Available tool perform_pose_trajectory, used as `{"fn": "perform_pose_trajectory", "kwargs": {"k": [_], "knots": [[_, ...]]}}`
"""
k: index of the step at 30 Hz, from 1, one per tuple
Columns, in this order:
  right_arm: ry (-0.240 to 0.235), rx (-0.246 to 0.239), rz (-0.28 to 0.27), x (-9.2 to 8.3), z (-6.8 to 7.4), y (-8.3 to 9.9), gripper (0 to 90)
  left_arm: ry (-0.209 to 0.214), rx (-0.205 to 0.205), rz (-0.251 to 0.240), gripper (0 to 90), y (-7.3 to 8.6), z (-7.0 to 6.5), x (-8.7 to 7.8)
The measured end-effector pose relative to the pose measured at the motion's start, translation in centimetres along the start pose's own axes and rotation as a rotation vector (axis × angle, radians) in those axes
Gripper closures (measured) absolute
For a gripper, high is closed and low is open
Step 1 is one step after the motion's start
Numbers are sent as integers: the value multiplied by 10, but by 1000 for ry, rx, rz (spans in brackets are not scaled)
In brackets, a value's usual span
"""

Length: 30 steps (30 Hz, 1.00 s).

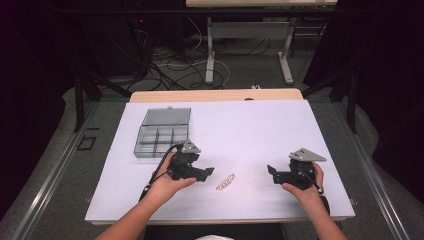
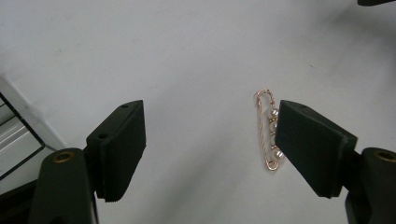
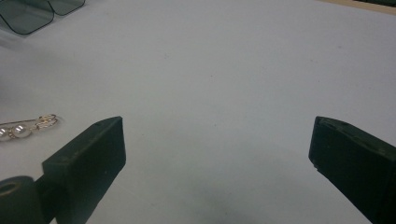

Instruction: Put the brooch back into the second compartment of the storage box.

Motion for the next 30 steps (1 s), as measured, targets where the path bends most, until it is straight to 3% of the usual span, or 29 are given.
{"fn": "perform_pose_trajectory", "kwargs": {"k": [20,23,26,30], "knots": [[-2,-9,4,0,-1,0,40,23,20,31,270,-9,-14,19],[0,-2,6,0,-1,1,40,36,10,46,286,-10,-18,22],[5,-1,6,0,-1,1,41,45,26,75,309,-12,-20,25],[4,-1,4,1,-2,1,41,65,8,90,344,-13,-23,28]]}}
Point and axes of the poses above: each handheld gripper's, and its own axes: x roughly forward along the jaws, y roughly out of its underside, z roughly to its left, the point moved 3 cm from there along x, roughly forward along the jaws, and after that the axes turned 9 degrees about -x, right-handed, at the moved point
